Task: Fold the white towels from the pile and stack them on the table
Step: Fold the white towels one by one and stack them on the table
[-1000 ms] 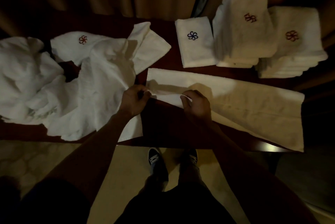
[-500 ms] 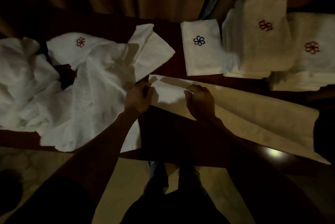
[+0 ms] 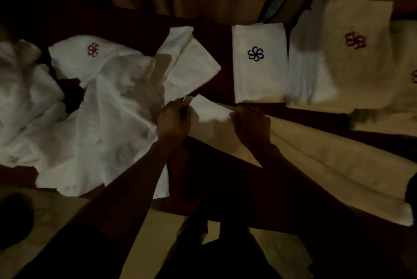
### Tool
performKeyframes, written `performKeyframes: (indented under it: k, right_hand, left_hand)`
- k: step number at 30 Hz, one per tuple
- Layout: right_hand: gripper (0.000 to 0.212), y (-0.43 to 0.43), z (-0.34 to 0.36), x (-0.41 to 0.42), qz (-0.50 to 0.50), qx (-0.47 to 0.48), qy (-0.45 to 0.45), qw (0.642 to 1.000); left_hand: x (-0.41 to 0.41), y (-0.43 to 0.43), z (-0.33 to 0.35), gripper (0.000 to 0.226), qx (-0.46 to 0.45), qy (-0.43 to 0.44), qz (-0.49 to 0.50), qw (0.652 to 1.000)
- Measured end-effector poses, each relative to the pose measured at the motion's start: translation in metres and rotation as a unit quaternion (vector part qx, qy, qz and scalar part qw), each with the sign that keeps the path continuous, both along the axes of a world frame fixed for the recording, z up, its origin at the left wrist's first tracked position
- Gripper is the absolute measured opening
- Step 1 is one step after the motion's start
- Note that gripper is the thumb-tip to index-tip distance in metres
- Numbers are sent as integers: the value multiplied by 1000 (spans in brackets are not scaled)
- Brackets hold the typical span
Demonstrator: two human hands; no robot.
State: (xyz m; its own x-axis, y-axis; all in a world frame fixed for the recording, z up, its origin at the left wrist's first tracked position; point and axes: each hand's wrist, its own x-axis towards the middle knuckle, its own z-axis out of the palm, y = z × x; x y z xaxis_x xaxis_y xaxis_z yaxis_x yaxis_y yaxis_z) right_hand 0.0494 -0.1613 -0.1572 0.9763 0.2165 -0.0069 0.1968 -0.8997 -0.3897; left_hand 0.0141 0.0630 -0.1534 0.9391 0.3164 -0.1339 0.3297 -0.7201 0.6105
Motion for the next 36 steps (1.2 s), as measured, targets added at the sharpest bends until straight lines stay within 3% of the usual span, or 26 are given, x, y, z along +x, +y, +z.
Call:
performKeyframes:
  k: [7,15,18,22,31,36]
  right_hand:
    - [22,9,-2,9,4,-25,75,997]
    - [21,17,6,5,-28,-27,81,996]
    - [35,17,7,-1,-40,-65,62,995]
    - [57,12,10,-13,-63,-77,42,994]
    - [65,-24,31,-34,-82,33,22,996]
    - [62,-69,44,-57,-134,35,-8,990]
  left_hand:
    - [-1,-2,-5,20,17,11,33,999]
    - [-6,-5,-13,30,73,19,31,997]
    - [-6,-12,-10,40,143,-30,-12,989]
    - [-2,-23,-1,51,117,-79,-109,984]
    - [-8,-50,12,58,114,-95,-172,974]
    - [-9,-89,24,57,94,-124,-228,961]
